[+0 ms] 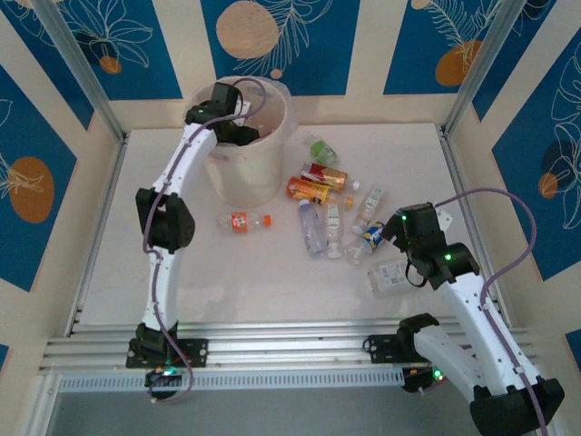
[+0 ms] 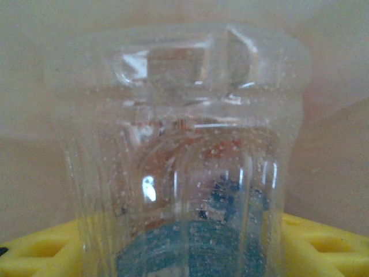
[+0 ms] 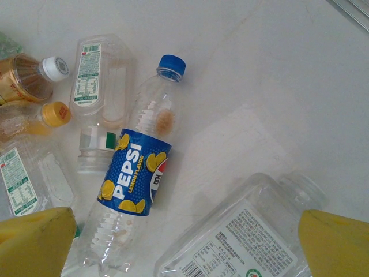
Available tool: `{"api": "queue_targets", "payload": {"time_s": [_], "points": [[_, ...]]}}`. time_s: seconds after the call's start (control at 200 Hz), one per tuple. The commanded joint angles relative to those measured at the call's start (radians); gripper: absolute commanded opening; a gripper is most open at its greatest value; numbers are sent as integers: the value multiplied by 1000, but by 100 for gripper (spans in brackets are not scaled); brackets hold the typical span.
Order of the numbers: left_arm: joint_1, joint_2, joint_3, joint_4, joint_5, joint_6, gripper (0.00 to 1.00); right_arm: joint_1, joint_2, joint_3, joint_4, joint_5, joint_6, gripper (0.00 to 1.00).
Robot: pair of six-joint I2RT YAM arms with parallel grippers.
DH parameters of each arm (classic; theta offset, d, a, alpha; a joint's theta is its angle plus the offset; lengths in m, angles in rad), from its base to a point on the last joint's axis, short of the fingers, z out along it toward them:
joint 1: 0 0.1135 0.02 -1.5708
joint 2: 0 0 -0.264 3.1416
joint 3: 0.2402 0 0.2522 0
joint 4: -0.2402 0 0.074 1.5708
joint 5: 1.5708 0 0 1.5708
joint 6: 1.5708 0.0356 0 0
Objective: Put the plastic bottles in the bin
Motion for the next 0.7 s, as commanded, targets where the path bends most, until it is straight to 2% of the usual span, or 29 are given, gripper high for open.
{"api": "queue_targets", "payload": {"time_s": [0.0, 0.375, 0.695], "points": [[11, 20, 33, -58, 40, 13, 65, 5, -13, 12, 3, -11, -12, 99], [10, 20, 33, -205, 81, -32, 65, 5, -24, -6, 22, -11, -7, 99], [7, 37, 30, -254, 141, -43, 64, 6, -23, -14, 34, -9, -1, 99]]}}
